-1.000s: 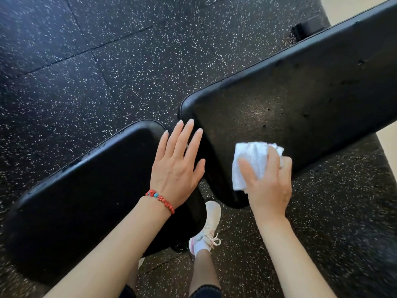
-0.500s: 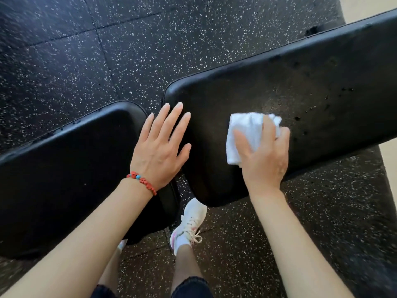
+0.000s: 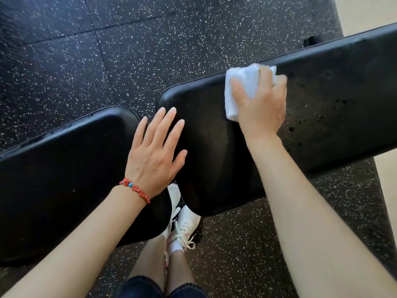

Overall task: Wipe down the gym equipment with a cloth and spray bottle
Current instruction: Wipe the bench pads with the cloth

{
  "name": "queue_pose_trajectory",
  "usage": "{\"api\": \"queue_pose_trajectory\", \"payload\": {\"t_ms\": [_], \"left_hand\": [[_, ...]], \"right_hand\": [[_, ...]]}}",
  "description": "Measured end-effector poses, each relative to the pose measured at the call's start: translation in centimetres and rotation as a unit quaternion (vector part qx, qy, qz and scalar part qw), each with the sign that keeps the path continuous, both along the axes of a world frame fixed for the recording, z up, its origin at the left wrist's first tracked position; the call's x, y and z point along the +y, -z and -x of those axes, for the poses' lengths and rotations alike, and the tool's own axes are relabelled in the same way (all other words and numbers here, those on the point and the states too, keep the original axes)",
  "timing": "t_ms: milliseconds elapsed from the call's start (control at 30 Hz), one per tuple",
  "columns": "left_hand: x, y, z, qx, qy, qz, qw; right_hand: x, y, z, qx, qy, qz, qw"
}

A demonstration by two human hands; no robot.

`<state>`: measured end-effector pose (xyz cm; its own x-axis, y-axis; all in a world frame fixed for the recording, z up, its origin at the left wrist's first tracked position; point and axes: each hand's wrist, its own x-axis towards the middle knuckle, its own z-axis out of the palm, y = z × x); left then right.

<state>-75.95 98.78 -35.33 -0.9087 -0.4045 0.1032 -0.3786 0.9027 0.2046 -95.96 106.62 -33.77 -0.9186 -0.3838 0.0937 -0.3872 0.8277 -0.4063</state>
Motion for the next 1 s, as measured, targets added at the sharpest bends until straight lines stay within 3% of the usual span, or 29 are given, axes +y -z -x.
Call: {"api": "queue_pose_trajectory", "payload": {"t_ms": [367, 467, 567, 633, 800, 867, 933, 1000], "left_hand": [[1.7, -0.1, 3.7, 0.005, -0.046, -0.042, 0.998], [1.3, -0.5, 3.6, -0.009, -0.038, -0.034, 0.999], [1.4, -0.7, 3.6, -0.016, -0.038, -0.036, 0.998], [1.6, -0.7, 3.7, -0.015, -0.048, -0.037, 0.998], [2.3, -0.6, 4.1, -0.014, -0.078, -0.043, 0.996], [2.5, -0.6, 4.3, -0.018, -0.083, -0.045, 0.995], [2.7, -0.5, 4.3, -0.021, -0.094, -0.037, 0.995], [2.9, -0.5, 4.5, -0.021, -0.103, -0.032, 0.994]], "right_hand": [[-1.7, 0.9, -0.4, 0.071, -0.131, 0.004, 0.989], [0.2, 0.6, 2.6, 0.07, -0.082, -0.02, 0.994], [1.4, -0.3, 5.3, 0.006, 0.022, -0.045, 0.999], [1.0, -0.4, 4.9, 0.006, 0.03, -0.033, 0.999], [-0.9, 0.5, 2.0, 0.088, -0.169, -0.015, 0.982], [0.0, 1.0, 4.1, 0.119, -0.192, -0.034, 0.974], [1.8, 1.2, 7.2, 0.101, -0.147, -0.109, 0.978], [3.6, 0.9, 10.0, 0.041, -0.072, -0.101, 0.991]]}}
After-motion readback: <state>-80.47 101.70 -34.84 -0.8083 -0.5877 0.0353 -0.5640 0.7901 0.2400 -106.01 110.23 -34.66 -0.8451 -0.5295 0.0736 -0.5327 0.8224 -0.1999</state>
